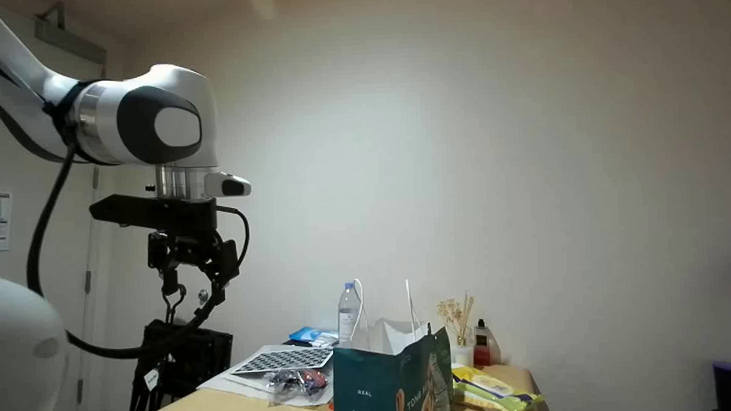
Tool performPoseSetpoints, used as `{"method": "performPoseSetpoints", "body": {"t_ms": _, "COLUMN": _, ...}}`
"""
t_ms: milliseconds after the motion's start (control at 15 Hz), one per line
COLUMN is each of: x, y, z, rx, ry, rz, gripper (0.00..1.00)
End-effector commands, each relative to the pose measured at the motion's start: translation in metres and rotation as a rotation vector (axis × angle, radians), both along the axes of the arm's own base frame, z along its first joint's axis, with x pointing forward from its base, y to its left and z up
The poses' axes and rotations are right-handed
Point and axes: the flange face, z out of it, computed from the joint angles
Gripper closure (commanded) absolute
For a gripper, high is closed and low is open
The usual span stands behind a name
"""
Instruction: Put the blue plastic inside the bag
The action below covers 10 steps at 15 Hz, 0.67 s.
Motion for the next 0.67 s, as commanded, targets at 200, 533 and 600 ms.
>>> {"method": "performPoseSetpoints", "body": {"t_ms": 200, "x": 0.0, "y": 0.0, "z": 0.001, "rx": 0.0, "ry": 0.001, "rz": 0.0, "gripper": 0.0}}
{"method": "performPoseSetpoints", "body": {"t_ms": 533, "x": 0.071, "y": -0.003, "z": -0.01, "rx": 0.012, "ry": 0.007, "rz": -0.066, "gripper": 0.0}}
{"method": "performPoseSetpoints", "body": {"t_ms": 600, "x": 0.085, "y": -0.004, "z": -0.013, "rx": -0.001, "ry": 0.007, "rz": -0.08, "gripper": 0.0}}
